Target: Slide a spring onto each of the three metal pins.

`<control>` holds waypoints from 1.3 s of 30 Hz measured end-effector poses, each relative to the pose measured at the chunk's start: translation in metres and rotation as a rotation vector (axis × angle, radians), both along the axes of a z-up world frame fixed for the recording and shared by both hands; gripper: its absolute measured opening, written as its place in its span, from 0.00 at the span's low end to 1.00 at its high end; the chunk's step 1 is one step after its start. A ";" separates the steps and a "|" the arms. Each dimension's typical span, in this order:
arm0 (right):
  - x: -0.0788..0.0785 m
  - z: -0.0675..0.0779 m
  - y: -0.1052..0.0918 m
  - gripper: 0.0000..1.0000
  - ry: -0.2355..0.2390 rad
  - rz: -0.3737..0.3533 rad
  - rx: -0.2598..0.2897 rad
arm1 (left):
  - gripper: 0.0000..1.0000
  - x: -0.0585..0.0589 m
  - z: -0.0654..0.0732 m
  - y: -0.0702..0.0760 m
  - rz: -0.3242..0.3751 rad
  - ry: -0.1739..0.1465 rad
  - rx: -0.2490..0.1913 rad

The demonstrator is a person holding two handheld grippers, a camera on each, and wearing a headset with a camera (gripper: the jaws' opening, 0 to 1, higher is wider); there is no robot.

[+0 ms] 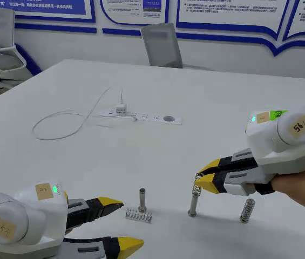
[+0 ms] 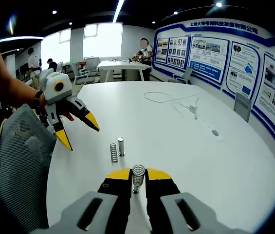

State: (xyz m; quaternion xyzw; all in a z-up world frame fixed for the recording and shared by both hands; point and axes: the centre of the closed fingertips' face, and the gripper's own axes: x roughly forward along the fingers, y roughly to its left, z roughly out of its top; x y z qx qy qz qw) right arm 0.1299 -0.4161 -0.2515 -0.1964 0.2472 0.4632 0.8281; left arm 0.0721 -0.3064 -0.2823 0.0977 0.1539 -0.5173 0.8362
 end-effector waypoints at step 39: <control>-0.001 -0.040 0.002 0.12 0.052 -0.008 -0.045 | 0.48 -0.001 -0.001 0.001 0.004 0.002 0.008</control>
